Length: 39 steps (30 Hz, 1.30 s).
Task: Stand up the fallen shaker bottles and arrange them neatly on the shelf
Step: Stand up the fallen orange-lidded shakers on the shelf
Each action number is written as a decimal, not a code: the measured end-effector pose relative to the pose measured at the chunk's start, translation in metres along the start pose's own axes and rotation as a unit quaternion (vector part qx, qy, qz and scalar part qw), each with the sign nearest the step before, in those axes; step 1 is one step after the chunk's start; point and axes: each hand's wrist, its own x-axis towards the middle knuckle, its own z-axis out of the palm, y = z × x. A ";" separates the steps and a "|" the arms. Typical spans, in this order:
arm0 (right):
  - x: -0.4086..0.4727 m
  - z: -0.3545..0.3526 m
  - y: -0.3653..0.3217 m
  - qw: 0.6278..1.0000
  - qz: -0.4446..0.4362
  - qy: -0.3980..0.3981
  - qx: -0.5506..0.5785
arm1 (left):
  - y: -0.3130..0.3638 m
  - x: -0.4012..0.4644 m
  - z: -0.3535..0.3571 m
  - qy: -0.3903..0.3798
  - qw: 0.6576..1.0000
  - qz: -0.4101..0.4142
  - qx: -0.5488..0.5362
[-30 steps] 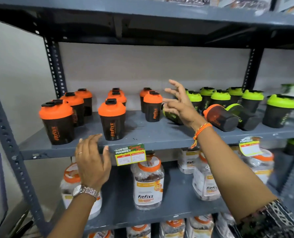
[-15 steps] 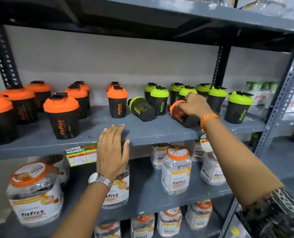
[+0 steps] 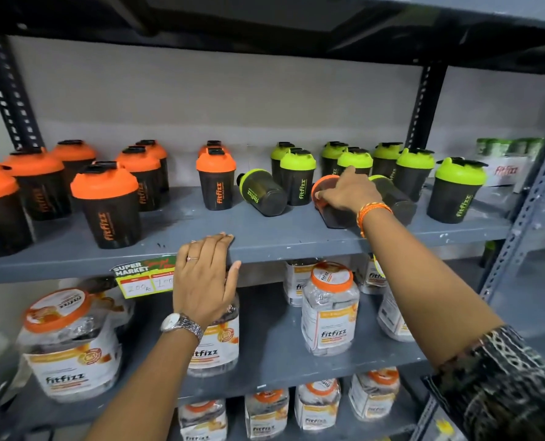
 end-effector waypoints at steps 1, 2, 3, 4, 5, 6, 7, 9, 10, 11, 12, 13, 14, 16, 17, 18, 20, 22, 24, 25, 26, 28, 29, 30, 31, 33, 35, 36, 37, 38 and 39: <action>0.000 -0.001 -0.001 1.000 0.003 -0.001 0.003 | 0.000 0.000 0.000 0.001 1.000 -0.002 0.001; 0.001 -0.002 -0.001 1.000 0.008 -0.002 0.005 | 0.001 0.000 0.000 0.001 1.000 -0.002 0.003; 0.001 -0.003 -0.002 1.000 0.015 -0.005 0.009 | 0.001 0.000 0.000 0.000 1.000 -0.003 0.003; 0.001 -0.004 -0.002 1.000 0.023 -0.009 0.014 | 0.002 0.000 0.000 -0.001 1.000 -0.004 0.005; 0.000 -0.006 -0.004 0.999 0.031 -0.014 0.016 | 0.002 0.001 0.000 -0.002 1.000 -0.006 0.005; -0.001 -0.007 -0.004 0.999 0.035 -0.016 0.018 | 0.002 0.000 0.000 -0.003 1.000 -0.009 0.004; -0.003 -0.009 -0.004 0.999 0.033 -0.014 0.018 | 0.003 0.000 -0.001 -0.005 1.000 -0.012 0.002; -0.005 -0.011 -0.003 0.999 0.025 -0.014 0.042 | 0.004 0.000 -0.003 -0.010 1.000 -0.018 -0.004; -0.007 -0.012 0.000 0.997 0.026 -0.021 0.067 | 0.005 0.000 -0.003 -0.011 1.000 -0.019 -0.006; -0.007 -0.012 0.004 0.993 0.032 -0.031 0.105 | 0.006 0.000 -0.004 -0.013 1.000 -0.019 -0.007; -0.009 -0.012 0.007 0.987 0.040 -0.038 0.149 | 0.006 0.000 -0.005 -0.015 1.000 -0.019 -0.009; -0.011 -0.011 0.010 0.980 0.047 -0.044 0.190 | 0.006 0.000 -0.005 -0.017 1.000 -0.020 -0.011; -0.012 -0.009 0.014 0.971 0.056 -0.050 0.228 | 0.006 0.000 -0.006 -0.019 1.000 -0.020 -0.012; -0.016 -0.007 0.016 0.950 0.071 -0.055 0.298 | 0.006 -0.001 -0.007 -0.024 0.999 -0.020 -0.013; -0.019 -0.006 0.016 0.939 0.072 -0.056 0.330 | 0.006 -0.001 -0.008 -0.027 0.999 -0.020 -0.014; -0.021 -0.006 0.015 0.927 0.074 -0.060 0.362 | 0.006 -0.001 -0.009 -0.030 0.999 -0.020 -0.015; -0.026 -0.006 0.012 0.896 0.073 -0.086 0.430 | 0.006 -0.001 -0.011 -0.038 0.999 -0.022 -0.018; -0.032 -0.005 0.005 0.858 0.058 -0.117 0.497 | 0.006 -0.002 -0.014 -0.047 0.998 -0.023 -0.026; -0.037 -0.002 -0.004 0.815 0.031 -0.145 0.560 | 0.005 -0.002 -0.017 -0.052 0.998 -0.022 -0.040; -0.040 0.000 -0.009 0.792 0.012 -0.162 0.588 | 0.005 -0.003 -0.018 -0.054 0.997 -0.022 -0.048; -0.041 0.003 -0.015 0.772 -0.009 -0.180 0.610 | 0.004 -0.003 -0.019 -0.055 0.997 -0.021 -0.053; -0.045 0.011 -0.030 0.734 -0.052 -0.214 0.642 | 0.002 -0.004 -0.021 -0.058 0.997 -0.016 -0.053; -0.045 0.016 -0.037 0.722 -0.072 -0.229 0.649 | 0.001 -0.005 -0.022 -0.055 0.997 -0.013 -0.048; -0.046 0.022 -0.045 0.716 -0.088 -0.242 0.649 | 0.000 -0.006 -0.022 -0.051 0.998 -0.009 -0.043; -0.047 0.027 -0.053 0.715 -0.101 -0.253 0.644 | -0.001 -0.007 -0.022 -0.046 0.998 -0.005 -0.036; -0.048 0.041 -0.069 0.713 -0.121 -0.268 0.636 | -0.002 -0.008 -0.021 -0.039 0.999 -0.003 -0.025; -0.048 0.055 -0.082 0.704 -0.131 -0.281 0.639 | -0.002 -0.007 -0.018 -0.038 0.999 -0.007 -0.023; -0.047 0.063 -0.087 0.697 -0.135 -0.290 0.642 | -0.001 -0.007 -0.017 -0.037 0.999 -0.008 -0.021; -0.045 0.071 -0.091 0.691 -0.142 -0.300 0.642 | -0.002 -0.007 -0.015 -0.034 0.999 -0.008 -0.021; -0.044 0.077 -0.093 0.687 -0.148 -0.309 0.641 | -0.002 -0.007 -0.015 -0.029 0.999 -0.004 -0.023; -0.042 0.082 -0.095 0.685 -0.154 -0.321 0.636 | -0.002 -0.007 -0.014 -0.025 0.999 -0.002 -0.025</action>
